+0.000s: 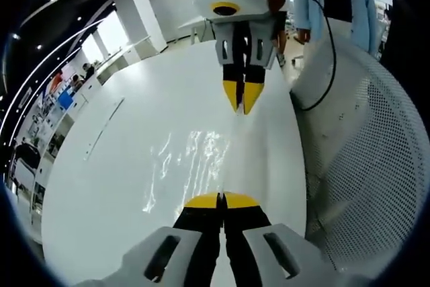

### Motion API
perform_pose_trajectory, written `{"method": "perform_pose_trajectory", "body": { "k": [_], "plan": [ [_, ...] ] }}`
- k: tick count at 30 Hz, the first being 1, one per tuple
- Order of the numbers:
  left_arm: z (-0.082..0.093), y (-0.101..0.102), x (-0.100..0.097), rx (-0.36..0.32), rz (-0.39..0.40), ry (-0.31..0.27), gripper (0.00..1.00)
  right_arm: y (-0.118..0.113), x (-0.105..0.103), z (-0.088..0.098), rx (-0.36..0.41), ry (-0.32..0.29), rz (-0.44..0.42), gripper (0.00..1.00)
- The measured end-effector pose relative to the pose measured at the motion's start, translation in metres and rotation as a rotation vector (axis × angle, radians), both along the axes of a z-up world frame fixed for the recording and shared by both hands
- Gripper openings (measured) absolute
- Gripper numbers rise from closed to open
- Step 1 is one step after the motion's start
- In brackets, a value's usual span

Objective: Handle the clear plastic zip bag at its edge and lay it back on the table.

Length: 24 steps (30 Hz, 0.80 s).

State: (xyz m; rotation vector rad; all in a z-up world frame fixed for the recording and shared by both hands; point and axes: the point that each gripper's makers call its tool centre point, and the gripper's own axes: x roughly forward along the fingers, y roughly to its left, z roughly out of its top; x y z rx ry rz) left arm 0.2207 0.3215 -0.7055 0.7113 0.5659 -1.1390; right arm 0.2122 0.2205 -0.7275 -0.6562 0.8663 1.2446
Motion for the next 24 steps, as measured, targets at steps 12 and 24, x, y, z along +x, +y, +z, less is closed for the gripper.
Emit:
{"method": "perform_pose_trajectory", "body": {
  "k": [12, 24],
  "plan": [
    [-0.005, 0.002, 0.0, 0.029, -0.036, -0.031, 0.0, 0.016, 0.004, 0.019, 0.088, 0.006, -0.058, 0.14],
    [-0.006, 0.001, 0.0, 0.039, -0.068, -0.051, 0.0, 0.036, 0.022, 0.033, 0.127, -0.013, -0.057, 0.15]
  ]
}}
